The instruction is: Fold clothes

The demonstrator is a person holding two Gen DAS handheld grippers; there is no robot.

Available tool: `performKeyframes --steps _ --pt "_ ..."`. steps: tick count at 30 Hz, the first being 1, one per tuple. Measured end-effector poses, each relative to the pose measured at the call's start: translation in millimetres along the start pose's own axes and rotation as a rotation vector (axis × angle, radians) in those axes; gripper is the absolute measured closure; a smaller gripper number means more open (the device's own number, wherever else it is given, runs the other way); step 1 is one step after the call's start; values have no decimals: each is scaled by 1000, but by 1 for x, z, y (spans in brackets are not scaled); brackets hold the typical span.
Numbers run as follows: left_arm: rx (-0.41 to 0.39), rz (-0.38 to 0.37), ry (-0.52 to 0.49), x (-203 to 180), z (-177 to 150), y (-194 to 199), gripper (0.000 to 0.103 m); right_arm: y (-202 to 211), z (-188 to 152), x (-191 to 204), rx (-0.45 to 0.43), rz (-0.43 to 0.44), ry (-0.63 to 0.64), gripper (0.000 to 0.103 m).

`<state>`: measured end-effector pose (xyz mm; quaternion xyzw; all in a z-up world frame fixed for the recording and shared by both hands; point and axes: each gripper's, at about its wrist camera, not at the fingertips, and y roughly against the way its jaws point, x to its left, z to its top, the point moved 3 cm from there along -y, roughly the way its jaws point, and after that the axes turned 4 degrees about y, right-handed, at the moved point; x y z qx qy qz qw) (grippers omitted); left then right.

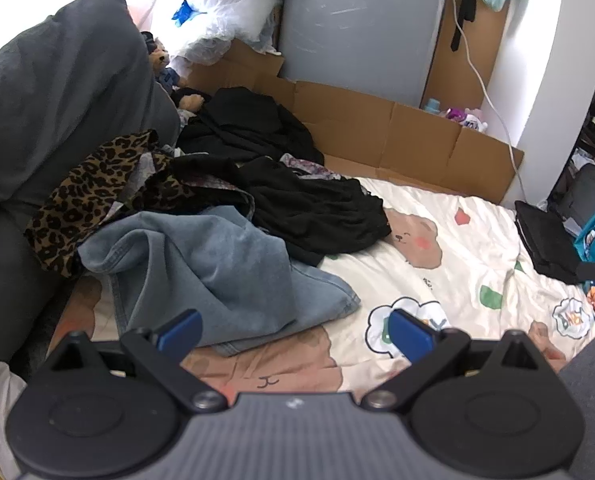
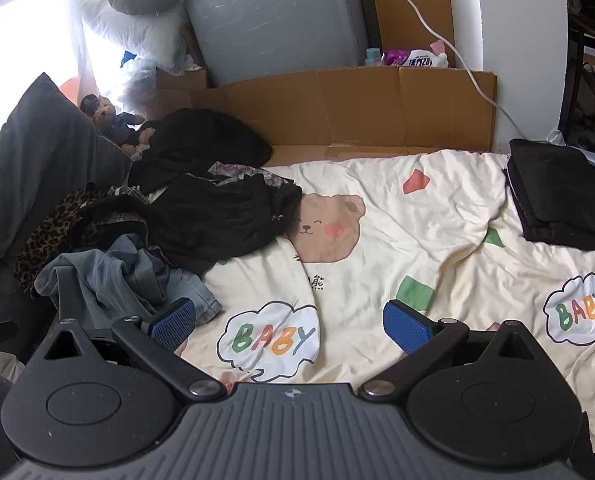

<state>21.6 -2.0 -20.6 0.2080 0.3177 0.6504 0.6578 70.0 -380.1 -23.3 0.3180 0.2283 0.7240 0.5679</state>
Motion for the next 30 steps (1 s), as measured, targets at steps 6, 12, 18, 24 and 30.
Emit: performKeyframes --steps 6,12,18,24,30 --pt "8 -16 -6 0 -3 6 2 1 1 1 11 2 8 0" --pt "15 -32 -22 -9 -1 6 2 1 6 4 -14 -22 17 0" --pt "9 -65 -12 -23 -3 4 2 8 8 9 -30 -25 30 0" --pt "-13 -87 -9 -34 0 9 3 17 9 16 -57 -24 32 0" --pt "-5 -104 -12 -53 -1 8 3 26 11 22 -85 -20 30 0"
